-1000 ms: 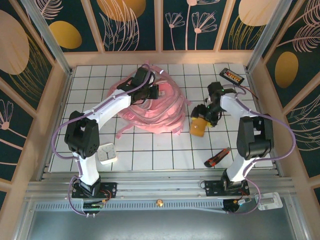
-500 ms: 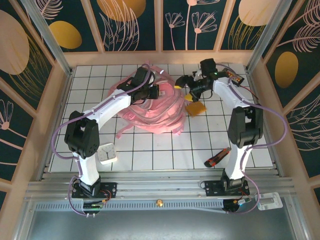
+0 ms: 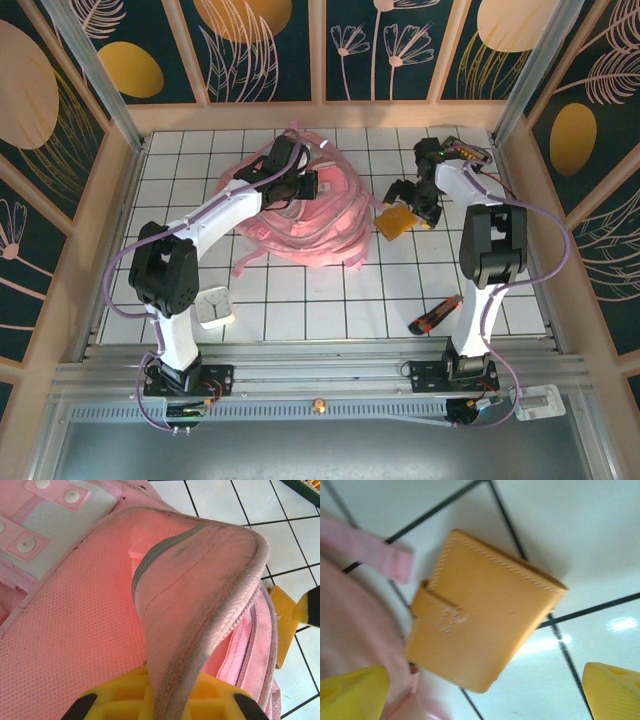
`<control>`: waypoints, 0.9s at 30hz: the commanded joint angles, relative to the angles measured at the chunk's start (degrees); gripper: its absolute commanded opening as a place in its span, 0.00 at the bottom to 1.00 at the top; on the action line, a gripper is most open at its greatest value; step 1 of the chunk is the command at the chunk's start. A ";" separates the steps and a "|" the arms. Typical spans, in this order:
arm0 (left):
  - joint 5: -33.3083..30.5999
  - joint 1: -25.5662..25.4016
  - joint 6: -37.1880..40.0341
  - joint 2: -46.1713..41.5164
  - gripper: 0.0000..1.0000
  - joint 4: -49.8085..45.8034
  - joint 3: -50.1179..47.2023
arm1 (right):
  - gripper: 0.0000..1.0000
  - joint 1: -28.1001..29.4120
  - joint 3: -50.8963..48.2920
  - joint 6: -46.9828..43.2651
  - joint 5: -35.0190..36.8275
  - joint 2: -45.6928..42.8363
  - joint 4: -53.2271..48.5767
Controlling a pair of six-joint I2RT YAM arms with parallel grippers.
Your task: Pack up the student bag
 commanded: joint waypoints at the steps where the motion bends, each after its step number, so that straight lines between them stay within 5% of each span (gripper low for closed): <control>1: 1.55 -0.34 -0.84 -4.38 0.00 5.92 -0.24 | 0.99 -0.09 0.34 6.67 0.33 2.44 1.00; 8: 1.95 -0.34 -1.02 -6.05 0.00 7.74 -3.27 | 0.99 0.74 3.08 17.07 -1.25 6.11 5.16; 20: 2.48 -0.29 -0.75 -8.77 0.00 10.05 -6.88 | 0.98 1.56 4.59 17.92 3.22 12.30 2.06; 27: 3.15 -0.34 -1.04 -8.95 0.00 10.88 -7.72 | 0.75 1.75 4.33 16.29 3.92 12.35 1.86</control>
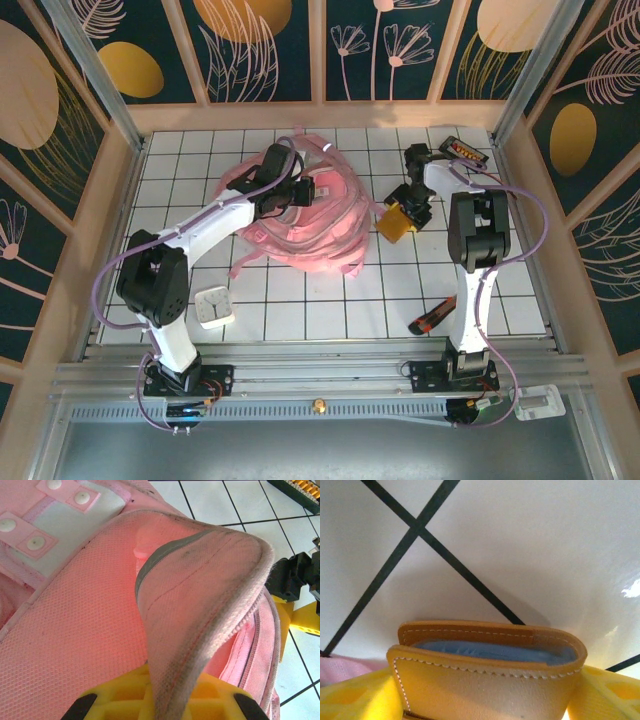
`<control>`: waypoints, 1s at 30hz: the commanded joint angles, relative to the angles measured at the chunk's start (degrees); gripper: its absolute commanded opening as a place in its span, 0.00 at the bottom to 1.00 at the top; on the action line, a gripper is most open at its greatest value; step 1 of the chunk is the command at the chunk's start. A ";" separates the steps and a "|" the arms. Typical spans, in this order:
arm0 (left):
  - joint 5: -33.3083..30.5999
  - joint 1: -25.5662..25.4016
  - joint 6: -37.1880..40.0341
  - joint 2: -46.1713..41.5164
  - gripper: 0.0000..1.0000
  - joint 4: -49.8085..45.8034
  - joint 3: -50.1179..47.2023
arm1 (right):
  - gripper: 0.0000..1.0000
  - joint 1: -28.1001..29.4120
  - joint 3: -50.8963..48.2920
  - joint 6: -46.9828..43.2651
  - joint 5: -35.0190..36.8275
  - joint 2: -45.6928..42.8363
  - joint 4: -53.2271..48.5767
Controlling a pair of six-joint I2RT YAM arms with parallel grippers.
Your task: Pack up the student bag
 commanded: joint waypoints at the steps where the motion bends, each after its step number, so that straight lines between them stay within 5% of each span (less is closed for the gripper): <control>1: 2.32 -0.30 -0.93 -3.78 0.00 5.68 0.28 | 0.75 0.65 -0.48 -0.41 0.71 2.00 -0.16; 6: 2.07 -0.23 -0.82 -3.52 0.00 5.54 0.67 | 0.67 0.35 -0.63 -1.60 -0.85 -0.73 1.04; 22: 1.26 -0.23 -0.53 -0.71 0.00 3.16 5.29 | 0.67 -1.14 -7.37 -0.96 -14.83 -20.94 4.43; 30: 2.56 -0.20 -1.41 0.35 0.00 3.12 7.67 | 0.67 5.04 -1.66 4.62 -21.28 -17.77 9.08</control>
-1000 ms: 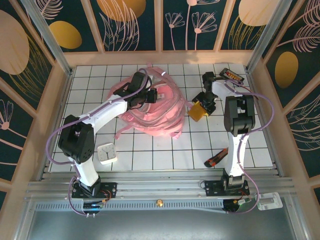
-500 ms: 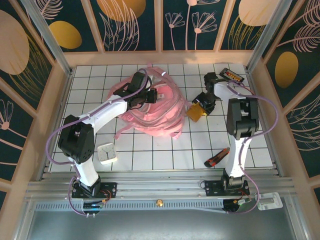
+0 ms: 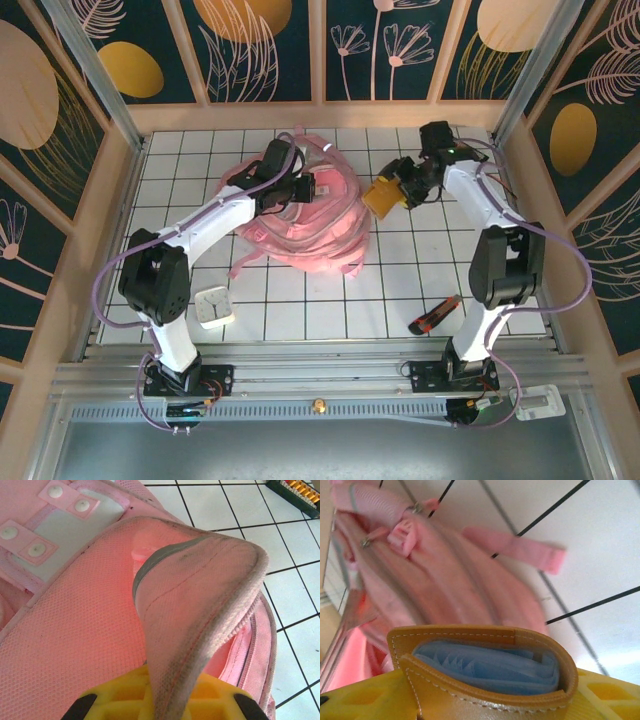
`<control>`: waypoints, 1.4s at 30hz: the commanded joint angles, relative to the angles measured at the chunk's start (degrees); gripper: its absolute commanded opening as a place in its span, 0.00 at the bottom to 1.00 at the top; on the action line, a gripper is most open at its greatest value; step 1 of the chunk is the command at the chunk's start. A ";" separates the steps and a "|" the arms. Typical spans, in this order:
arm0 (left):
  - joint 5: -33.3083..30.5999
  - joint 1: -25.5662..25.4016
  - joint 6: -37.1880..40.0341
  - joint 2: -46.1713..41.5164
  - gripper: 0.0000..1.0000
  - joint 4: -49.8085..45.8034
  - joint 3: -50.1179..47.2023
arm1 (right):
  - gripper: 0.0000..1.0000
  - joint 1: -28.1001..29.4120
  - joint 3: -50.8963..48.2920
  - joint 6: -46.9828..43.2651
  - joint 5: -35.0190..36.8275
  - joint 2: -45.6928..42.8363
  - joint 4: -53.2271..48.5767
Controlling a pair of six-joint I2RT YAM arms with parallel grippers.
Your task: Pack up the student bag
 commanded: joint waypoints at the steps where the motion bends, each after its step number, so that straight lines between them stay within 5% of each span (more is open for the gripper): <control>1: 2.84 -0.26 -1.42 -0.63 0.00 5.75 4.39 | 0.67 4.51 6.14 2.98 -4.57 4.87 2.80; 12: 0.77 -0.57 -3.52 -4.51 0.00 7.99 0.38 | 0.67 13.59 36.79 3.89 -3.17 28.04 -6.93; 15: -3.51 -0.59 -4.19 -8.33 0.00 9.62 -2.15 | 0.67 13.91 35.63 4.25 -1.46 28.96 -7.03; 24: -0.91 -0.77 -5.48 -8.04 0.00 12.26 -3.46 | 0.76 15.75 36.80 4.67 -3.91 30.57 -4.28; 30: -4.87 -0.75 -3.60 -5.89 0.00 6.18 -1.70 | 0.76 16.39 32.11 3.72 -5.96 28.54 -1.89; 35: -13.74 -0.68 -3.68 -7.12 0.00 1.80 -1.85 | 0.54 16.16 25.13 2.42 -4.47 25.41 -0.13; 42: -11.90 -0.69 -4.96 -4.32 0.00 1.29 0.10 | 0.48 19.27 29.91 -1.75 -2.73 27.75 -3.63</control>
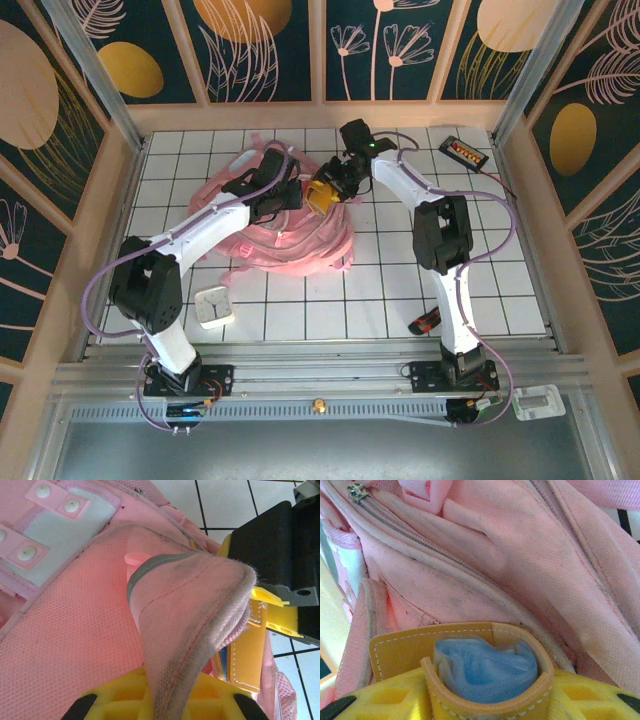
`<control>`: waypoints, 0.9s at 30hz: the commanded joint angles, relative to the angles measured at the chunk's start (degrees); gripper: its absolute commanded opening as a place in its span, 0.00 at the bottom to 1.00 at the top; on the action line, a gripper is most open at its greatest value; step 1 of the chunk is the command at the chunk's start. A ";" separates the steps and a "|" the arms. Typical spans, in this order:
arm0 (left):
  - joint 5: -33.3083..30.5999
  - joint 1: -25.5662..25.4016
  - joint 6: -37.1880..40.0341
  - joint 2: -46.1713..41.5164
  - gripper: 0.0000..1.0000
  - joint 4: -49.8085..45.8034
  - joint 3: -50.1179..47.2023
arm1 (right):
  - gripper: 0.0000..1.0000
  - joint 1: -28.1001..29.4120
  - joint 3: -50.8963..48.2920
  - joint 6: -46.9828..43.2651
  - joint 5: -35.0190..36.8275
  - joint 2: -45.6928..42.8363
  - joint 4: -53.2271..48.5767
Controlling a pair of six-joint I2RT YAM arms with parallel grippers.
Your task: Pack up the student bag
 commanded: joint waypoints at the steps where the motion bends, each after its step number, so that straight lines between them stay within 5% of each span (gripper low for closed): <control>1: -0.50 -0.34 -0.76 0.30 0.00 5.75 4.76 | 0.48 3.95 4.51 -4.21 0.45 1.30 -4.89; 8: -3.09 -0.04 0.03 2.15 0.00 4.27 7.01 | 0.63 5.73 5.18 -6.30 -2.28 0.48 -6.43; 10: -3.83 0.34 0.12 1.98 0.00 4.18 6.81 | 0.79 5.49 4.85 -7.12 -4.82 1.02 -6.70; 11: -4.35 0.58 0.21 1.97 0.00 3.80 6.54 | 0.97 5.43 4.60 -7.72 -5.37 1.16 -6.85; 12: -4.64 0.74 0.20 1.83 0.00 3.57 6.33 | 0.99 5.34 4.05 -8.23 -6.18 1.10 -6.41; 23: -7.00 1.08 0.55 0.96 0.00 2.34 2.94 | 0.99 1.93 -16.87 -6.26 -16.47 -11.51 18.87; 27: -6.11 1.15 0.74 1.60 0.00 2.14 3.35 | 0.89 1.14 -21.84 -6.59 -17.88 -14.08 23.18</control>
